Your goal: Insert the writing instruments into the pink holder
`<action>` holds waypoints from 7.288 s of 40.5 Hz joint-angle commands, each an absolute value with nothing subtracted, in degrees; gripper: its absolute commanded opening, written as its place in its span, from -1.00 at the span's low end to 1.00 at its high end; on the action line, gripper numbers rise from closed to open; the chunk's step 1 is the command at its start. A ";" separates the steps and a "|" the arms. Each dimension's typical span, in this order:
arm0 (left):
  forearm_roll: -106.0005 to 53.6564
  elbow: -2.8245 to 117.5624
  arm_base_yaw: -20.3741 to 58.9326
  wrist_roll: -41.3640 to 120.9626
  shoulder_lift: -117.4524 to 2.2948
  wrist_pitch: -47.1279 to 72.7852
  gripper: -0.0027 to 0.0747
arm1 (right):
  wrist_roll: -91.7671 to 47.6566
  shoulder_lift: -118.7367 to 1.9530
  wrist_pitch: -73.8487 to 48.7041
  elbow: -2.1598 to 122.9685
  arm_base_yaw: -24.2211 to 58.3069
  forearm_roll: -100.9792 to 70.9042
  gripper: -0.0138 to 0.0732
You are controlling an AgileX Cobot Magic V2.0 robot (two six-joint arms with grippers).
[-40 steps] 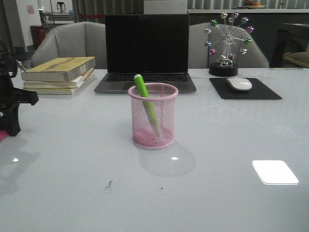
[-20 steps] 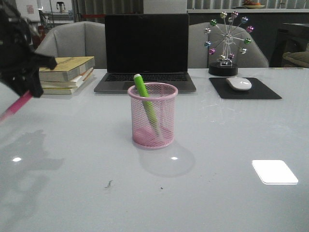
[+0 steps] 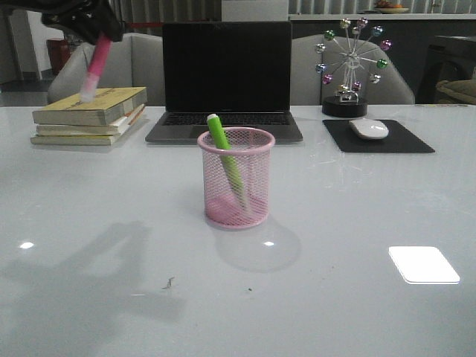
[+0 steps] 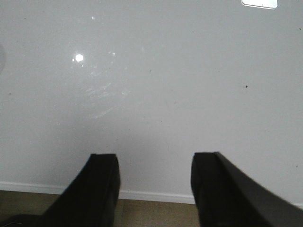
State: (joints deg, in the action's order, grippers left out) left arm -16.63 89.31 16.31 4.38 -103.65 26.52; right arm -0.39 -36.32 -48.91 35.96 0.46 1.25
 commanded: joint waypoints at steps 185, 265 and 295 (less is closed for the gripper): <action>-0.92 35.28 2.60 3.87 -30.05 21.53 -0.10 | -0.53 -36.23 -48.88 37.41 0.17 -0.71 -0.57; -0.92 35.28 2.60 3.87 -30.05 21.66 -0.10 | -0.47 1.66 -10.39 -1.80 3.60 -1.11 -0.57; -0.92 28.88 2.60 3.87 -26.43 18.93 -0.15 | -0.47 1.66 -10.39 -1.80 3.60 -1.11 -0.57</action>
